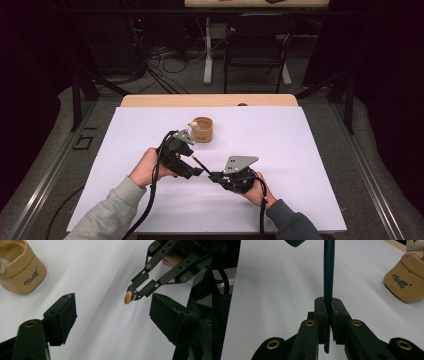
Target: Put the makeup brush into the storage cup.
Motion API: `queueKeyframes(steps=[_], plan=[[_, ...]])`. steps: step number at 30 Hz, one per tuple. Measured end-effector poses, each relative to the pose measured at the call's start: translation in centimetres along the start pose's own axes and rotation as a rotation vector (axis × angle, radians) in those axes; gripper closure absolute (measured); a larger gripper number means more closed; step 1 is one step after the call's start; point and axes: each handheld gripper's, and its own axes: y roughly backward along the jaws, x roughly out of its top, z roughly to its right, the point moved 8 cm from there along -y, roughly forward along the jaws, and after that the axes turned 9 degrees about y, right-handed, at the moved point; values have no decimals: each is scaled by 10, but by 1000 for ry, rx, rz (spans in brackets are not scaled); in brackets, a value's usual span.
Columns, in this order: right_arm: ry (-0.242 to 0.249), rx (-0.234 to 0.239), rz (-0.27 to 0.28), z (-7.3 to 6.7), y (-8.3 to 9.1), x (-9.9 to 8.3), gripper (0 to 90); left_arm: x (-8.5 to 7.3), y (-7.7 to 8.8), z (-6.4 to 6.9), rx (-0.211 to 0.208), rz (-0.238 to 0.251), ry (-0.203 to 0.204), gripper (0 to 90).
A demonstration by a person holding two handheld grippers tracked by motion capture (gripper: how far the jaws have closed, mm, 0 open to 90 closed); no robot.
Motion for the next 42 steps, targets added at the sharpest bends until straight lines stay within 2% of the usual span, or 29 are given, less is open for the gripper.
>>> queueKeyframes(steps=[2, 3, 4, 5, 7, 8, 10, 11, 15, 17, 18, 19, 20, 21, 22, 23, 24, 25, 28, 30, 31, 32, 33, 34, 35, 38, 42], plan=[[-12, -2, 14, 0, 1, 1, 848, 0, 0, 0, 0, 17, 2, 162], [-13, -4, 20, 0, 1, 2, 847, 0, 0, 1, -8, 55, 10, 158], [-13, -4, 20, 0, 1, 2, 847, 0, 0, 1, -8, 55, 10, 147], [-19, -9, 24, 0, 0, 3, 847, 0, -1, 0, -12, 97, 23, 135], [-36, -12, 31, 0, 0, 3, 847, -1, 0, 0, -12, 140, 33, 111], [-43, -12, 32, 0, -1, 3, 847, -1, 0, 0, -12, 140, 33, 111], [-52, -15, 30, 1, -1, 3, 847, -2, -1, -1, -9, 172, 35, 108], [-68, -22, 29, 2, -1, 2, 847, -4, -3, -1, -11, 196, 54, 106], [-95, -32, 34, 4, -1, 3, 846, -6, -7, -3, -10, 211, 78, 40], [-106, -34, 37, 4, -1, 4, 846, -4, -9, -3, -1, 252, 108, 30], [-106, -34, 37, 4, -1, 4, 846, -4, -9, -3, -1, 252, 108, 30], [-120, -42, 45, 4, -1, 4, 847, -2, -10, -3, 12, 280, 114, 35], [-120, -42, 45, 4, -1, 4, 847, -2, -10, -3, 12, 280, 114, 50], [-129, -47, 41, 5, -2, 4, 847, 0, -10, -1, 18, 310, 119, 80], [-135, -53, 41, 5, -2, 4, 846, 0, -10, -1, 18, 310, 119, 114], [-146, -53, 41, 5, -2, 4, 846, 1, -11, 1, 19, 336, 125, 151], [-146, -53, 41, 5, -2, 4, 846, 1, -11, 1, 19, 336, 125, 160], [-156, -62, 44, 7, -2, 4, 846, 4, -12, 3, 19, 363, 123, 166], [-164, -74, 47, 8, -2, 4, 846, 6, -12, 5, 15, 392, 124, 261], [-178, -77, 45, 9, -2, 4, 846, 8, -13, 7, 14, 421, 128, 284], [-191, -87, 44, 10, -2, 4, 846, 9, -13, 8, 16, 435, 128, 408], [-191, -87, 44, 10, -2, 4, 846, 9, -13, 9, 19, 451, 133, 408], [-199, -100, 39, 11, -3, 3, 846, 10, -13, 10, 23, 466, 140, 487], [-199, -102, 39, 11, -3, 3, 846, 11, -13, 10, 28, 482, 147, 519], [-203, -113, 35, 12, -4, 3, 846, 12, -13, 10, 25, 502, 165, 544], [-217, -127, 38, 13, -4, 3, 846, 13, -14, 11, 32, 522, 172, 611], [-229, -136, 43, 13, -5, 4, 846, 13, -14, 10, 40, 541, 181, 657]])
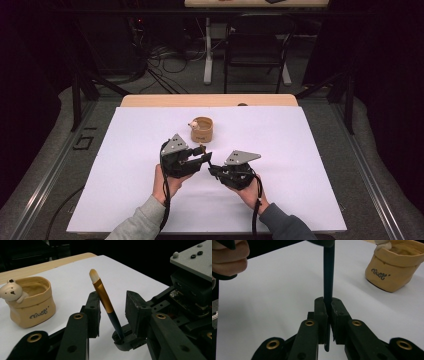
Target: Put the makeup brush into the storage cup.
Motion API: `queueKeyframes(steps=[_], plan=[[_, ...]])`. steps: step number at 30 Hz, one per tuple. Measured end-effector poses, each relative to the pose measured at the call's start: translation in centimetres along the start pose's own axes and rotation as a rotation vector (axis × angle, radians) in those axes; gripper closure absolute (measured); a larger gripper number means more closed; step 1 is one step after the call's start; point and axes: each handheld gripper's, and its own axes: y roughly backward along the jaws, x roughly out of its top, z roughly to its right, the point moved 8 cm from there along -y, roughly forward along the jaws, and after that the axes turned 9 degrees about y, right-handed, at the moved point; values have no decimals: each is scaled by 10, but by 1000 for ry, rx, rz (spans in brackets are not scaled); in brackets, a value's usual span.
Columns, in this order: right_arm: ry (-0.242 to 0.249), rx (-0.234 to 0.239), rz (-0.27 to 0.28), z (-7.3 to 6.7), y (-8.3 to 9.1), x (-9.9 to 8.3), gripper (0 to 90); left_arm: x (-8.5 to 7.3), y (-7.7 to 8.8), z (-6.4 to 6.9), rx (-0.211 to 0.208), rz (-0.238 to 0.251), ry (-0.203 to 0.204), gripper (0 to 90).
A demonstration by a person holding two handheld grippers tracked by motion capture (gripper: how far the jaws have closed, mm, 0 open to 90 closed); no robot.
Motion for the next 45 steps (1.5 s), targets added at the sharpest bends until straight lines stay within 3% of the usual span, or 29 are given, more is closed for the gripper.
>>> queueKeyframes(steps=[1, 10, 15, 24, 27, 28, 31, 34, 35, 38, 39, 45], plan=[[-2, 1, 1, 0, 0, 0, 845, 0, -1, 0, -4, 12, 13, 673], [-11, -5, 4, 1, 0, 0, 846, -2, -7, 1, -9, 4, 11, 771], [-10, -10, -2, 2, 0, -1, 845, -2, -9, 3, -37, -4, 24, 804], [-6, -18, -7, 4, 0, -2, 836, -1, -11, 10, -52, -18, 2, 838], [-5, -19, -12, 5, 1, -3, 726, 2, -9, 8, -36, -16, -19, 839], [-5, -19, -12, 5, 1, -3, 726, 2, -9, 8, -36, -16, -19, 838], [-23, -32, -24, 10, 3, -5, 586, 4, -7, 6, -23, -16, -28, 838], [-26, -40, -25, 12, 4, -5, 528, 6, -6, 3, -6, -14, -36, 838], [-36, -51, -24, 14, 5, -5, 451, 7, -5, 1, -2, -18, -42, 838], [-43, -47, -30, 15, 5, -7, 407, 8, -5, 0, 3, -18, -44, 837], [-52, -48, -39, 17, 6, -9, 332, 10, -4, -2, 9, -18, -51, 838], [-46, -55, -35, 19, 11, -9, 227, 13, -4, -4, 17, -22, -59, 838]])
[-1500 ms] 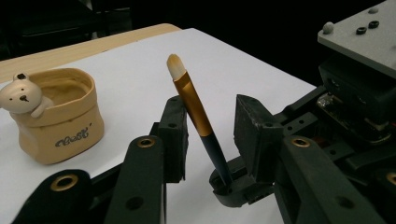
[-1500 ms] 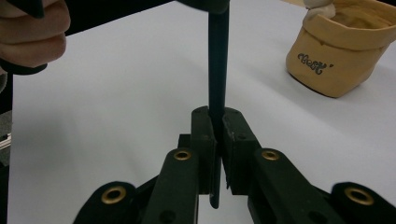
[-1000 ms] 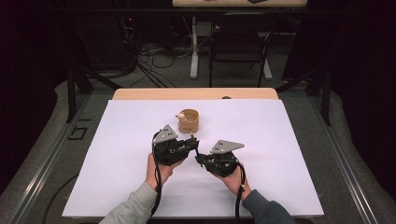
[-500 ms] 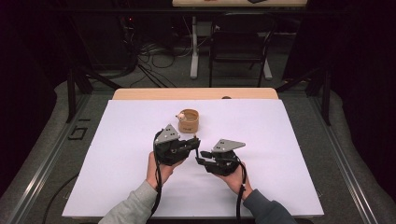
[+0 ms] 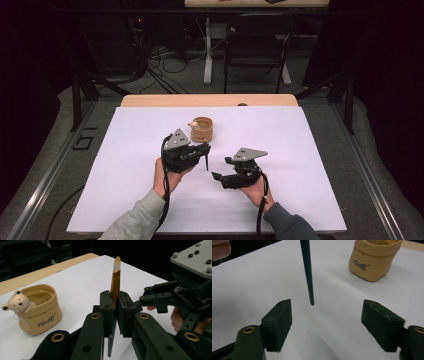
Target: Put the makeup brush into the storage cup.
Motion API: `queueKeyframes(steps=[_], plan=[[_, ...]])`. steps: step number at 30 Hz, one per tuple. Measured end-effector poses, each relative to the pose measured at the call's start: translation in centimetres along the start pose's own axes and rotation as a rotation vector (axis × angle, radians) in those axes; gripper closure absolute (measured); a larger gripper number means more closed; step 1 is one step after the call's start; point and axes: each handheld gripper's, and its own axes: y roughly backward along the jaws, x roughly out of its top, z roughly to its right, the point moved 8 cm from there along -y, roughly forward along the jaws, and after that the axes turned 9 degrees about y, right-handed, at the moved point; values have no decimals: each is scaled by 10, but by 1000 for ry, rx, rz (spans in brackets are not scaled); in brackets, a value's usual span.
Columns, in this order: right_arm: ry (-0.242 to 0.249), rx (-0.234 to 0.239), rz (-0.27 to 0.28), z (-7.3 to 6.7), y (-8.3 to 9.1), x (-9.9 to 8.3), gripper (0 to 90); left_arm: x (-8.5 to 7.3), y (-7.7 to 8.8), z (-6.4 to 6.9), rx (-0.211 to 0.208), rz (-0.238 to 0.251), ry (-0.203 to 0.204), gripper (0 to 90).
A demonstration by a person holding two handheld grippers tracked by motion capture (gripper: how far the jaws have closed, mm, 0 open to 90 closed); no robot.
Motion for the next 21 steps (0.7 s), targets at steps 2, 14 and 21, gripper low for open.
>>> queueKeyframes(steps=[2, 14, 21], plan=[[11, -10, 15, 2, 4, 2, 169, 2, 0, -1, 4, 0, -9, 837], [19, -38, 42, 9, 14, 2, 61, 7, 1, -11, 31, 3, -30, 836], [47, -88, 44, 18, 21, 1, 34, 11, 0, -18, 41, 1, -34, 836]])
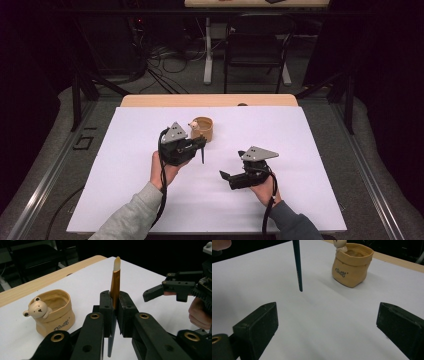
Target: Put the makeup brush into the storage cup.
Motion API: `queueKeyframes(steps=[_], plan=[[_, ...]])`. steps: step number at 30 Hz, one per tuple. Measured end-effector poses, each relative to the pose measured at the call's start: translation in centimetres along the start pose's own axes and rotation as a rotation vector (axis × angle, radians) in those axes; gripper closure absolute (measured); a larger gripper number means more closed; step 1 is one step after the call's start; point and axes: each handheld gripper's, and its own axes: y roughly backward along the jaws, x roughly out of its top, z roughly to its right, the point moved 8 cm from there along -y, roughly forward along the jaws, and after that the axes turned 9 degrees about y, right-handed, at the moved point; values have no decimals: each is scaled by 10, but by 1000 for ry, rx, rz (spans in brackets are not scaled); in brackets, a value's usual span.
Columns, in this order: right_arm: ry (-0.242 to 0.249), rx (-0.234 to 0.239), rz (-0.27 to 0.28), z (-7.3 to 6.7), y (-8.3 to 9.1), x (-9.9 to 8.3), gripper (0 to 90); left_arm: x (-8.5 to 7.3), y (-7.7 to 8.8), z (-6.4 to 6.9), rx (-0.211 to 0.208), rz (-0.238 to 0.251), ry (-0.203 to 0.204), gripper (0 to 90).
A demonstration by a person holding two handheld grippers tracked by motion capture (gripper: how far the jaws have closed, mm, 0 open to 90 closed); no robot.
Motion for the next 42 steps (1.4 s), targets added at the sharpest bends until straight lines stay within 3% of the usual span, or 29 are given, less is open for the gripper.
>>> queueKeyframes(steps=[10, 18, 32, 42], plan=[[26, -12, -6, 3, 1, -3, 23, 10, -4, -5, 17, 0, -14, 836], [92, 4, -20, -3, -3, -8, 17, 25, -4, -8, 53, 31, -24, 836], [84, 9, 38, -2, 0, -3, 0, 24, -16, -11, 89, 33, -2, 837], [104, 15, 32, -5, -3, -3, 0, 26, -21, -10, 93, 13, -18, 836]])
